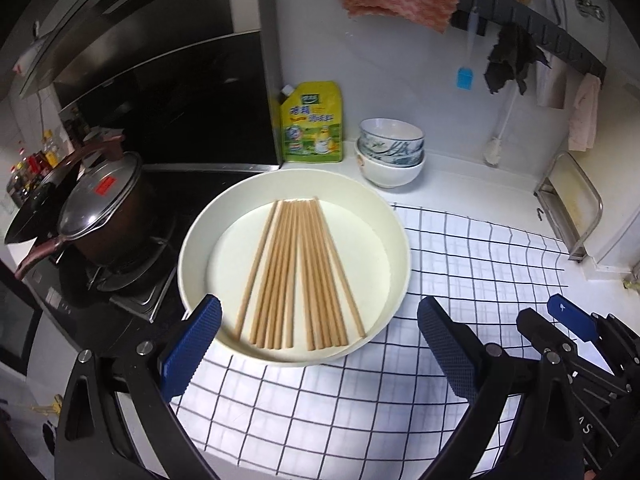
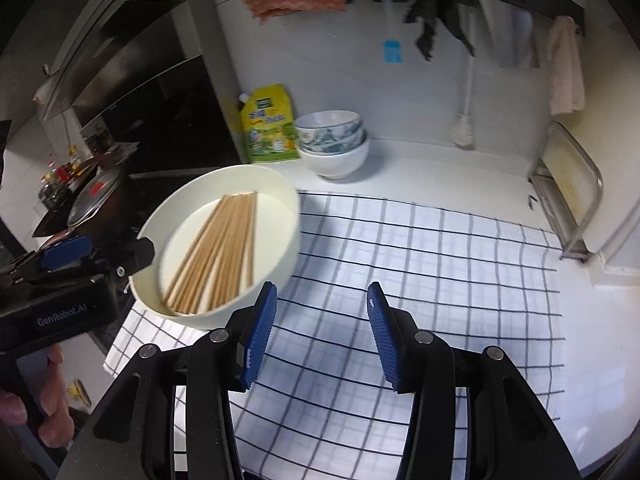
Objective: Organize utensils
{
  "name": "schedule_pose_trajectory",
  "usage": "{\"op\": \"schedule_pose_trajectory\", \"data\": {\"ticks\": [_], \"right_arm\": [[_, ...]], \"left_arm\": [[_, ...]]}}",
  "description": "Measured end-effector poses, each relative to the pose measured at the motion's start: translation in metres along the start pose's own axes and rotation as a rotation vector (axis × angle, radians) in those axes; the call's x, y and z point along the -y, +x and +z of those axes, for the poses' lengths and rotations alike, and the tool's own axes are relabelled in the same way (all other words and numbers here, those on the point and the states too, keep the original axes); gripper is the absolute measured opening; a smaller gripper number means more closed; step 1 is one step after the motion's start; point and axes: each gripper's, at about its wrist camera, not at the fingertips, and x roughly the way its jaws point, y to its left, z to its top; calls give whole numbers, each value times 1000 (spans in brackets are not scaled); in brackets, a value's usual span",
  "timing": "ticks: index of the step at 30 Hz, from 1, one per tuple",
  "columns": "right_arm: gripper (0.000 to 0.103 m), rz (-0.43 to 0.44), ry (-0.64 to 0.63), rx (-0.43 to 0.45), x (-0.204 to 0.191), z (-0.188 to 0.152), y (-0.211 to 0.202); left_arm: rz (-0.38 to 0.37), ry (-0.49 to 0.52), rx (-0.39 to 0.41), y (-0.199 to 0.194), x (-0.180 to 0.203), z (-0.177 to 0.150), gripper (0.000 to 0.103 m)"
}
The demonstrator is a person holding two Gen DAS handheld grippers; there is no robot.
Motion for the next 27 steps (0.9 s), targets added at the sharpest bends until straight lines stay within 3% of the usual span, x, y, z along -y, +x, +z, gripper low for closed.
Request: {"op": "schedule_pose_trajectory", "data": {"ticks": [12,27], "right_arm": [[51,63,-85,-42,-55,24,16],[57,59,-123,-61,-72,36,26]], "left_arm": [[105,-105,-22,-11,-48,-3,97],[126,-150,-24,-10,-65,-1,97]]}}
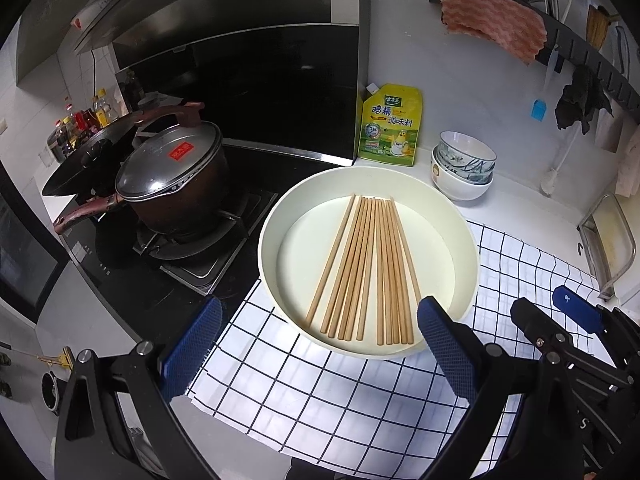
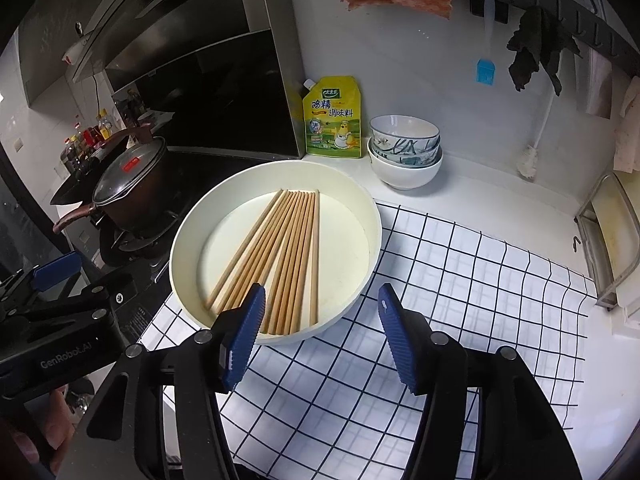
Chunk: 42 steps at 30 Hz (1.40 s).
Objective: Organize utensils
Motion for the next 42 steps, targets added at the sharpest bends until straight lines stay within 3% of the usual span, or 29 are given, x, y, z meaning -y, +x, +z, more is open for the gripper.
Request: {"op": "schedule_pose_trajectory", "data": {"ticks": [42], "right_arm": [[58,-5,-11,-2,0,2,2]], "left_arm": [[13,2,-3,3,-3,2,97]]}}
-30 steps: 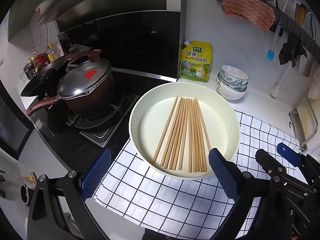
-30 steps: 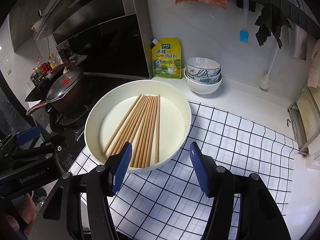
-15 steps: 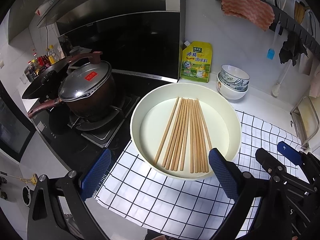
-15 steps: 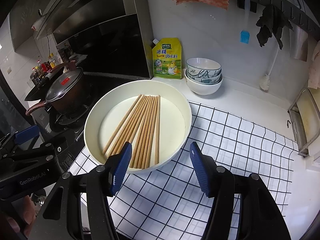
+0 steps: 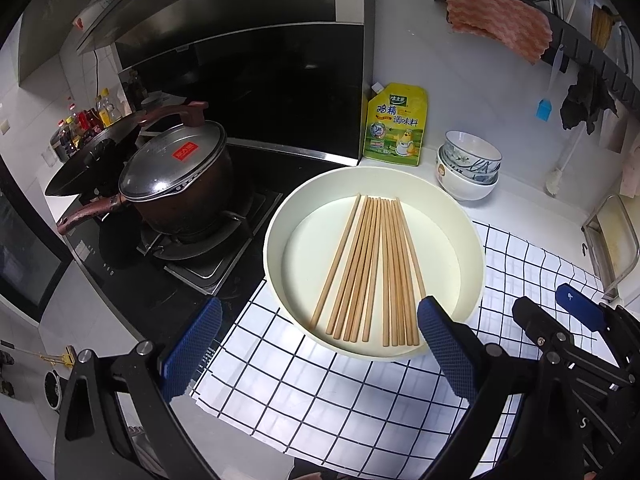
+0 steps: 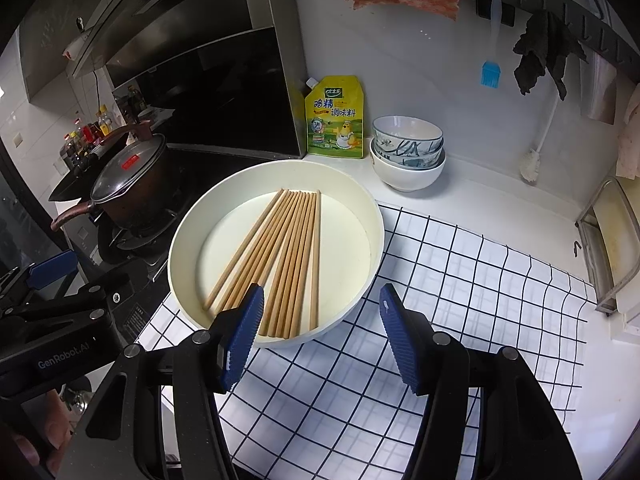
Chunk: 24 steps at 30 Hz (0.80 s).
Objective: Organize utensils
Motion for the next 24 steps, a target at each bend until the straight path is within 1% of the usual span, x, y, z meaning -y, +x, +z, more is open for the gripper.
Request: {"op": "schedule_pose_trajectory", "data": {"ticks": [24], "right_arm": [[58,-1,-5,4,-2,-1,-2]], "left_arm": [[-5,-14,7,-5,-6,-5,97]]}}
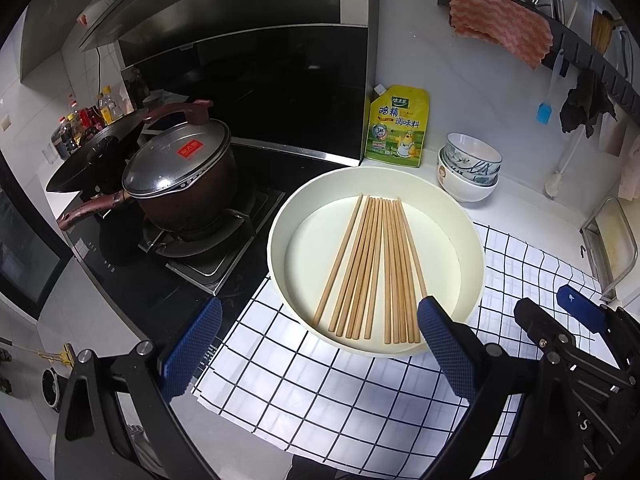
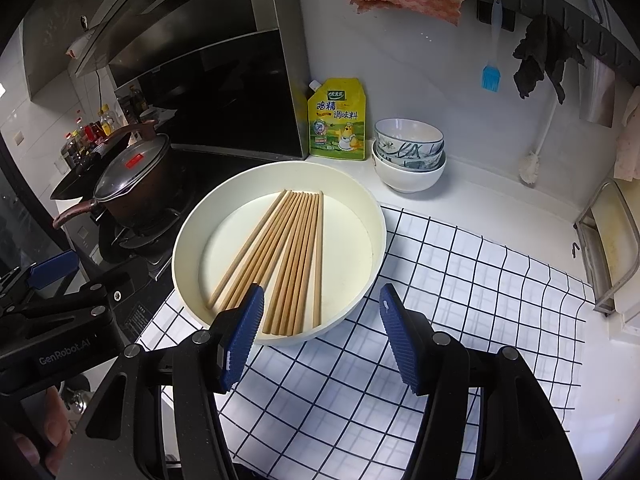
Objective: Organize utensils
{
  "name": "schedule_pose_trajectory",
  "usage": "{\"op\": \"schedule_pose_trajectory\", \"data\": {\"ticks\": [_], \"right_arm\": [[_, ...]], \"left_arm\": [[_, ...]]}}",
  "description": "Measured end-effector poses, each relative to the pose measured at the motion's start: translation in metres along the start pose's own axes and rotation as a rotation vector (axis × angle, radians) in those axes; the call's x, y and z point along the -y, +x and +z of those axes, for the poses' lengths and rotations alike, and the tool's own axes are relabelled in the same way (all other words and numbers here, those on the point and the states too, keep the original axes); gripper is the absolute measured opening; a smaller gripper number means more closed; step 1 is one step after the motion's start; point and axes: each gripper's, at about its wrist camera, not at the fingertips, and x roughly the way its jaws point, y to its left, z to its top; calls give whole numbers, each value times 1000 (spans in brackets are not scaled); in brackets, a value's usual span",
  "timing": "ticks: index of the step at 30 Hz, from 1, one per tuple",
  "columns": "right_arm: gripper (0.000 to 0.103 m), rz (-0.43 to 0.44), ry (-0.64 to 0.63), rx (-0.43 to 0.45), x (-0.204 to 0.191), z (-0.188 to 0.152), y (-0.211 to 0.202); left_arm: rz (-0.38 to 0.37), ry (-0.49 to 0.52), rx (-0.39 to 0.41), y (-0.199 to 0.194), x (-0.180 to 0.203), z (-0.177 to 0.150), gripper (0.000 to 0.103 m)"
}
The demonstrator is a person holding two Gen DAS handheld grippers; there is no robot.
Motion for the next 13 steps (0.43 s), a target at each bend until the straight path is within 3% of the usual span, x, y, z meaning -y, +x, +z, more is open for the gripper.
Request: {"op": "schedule_pose_trajectory", "data": {"ticks": [13], "right_arm": [[58,0,-6,2,-2,-1,-3]], "left_arm": [[-9,-16,-15,-1,-4,-2,97]]}}
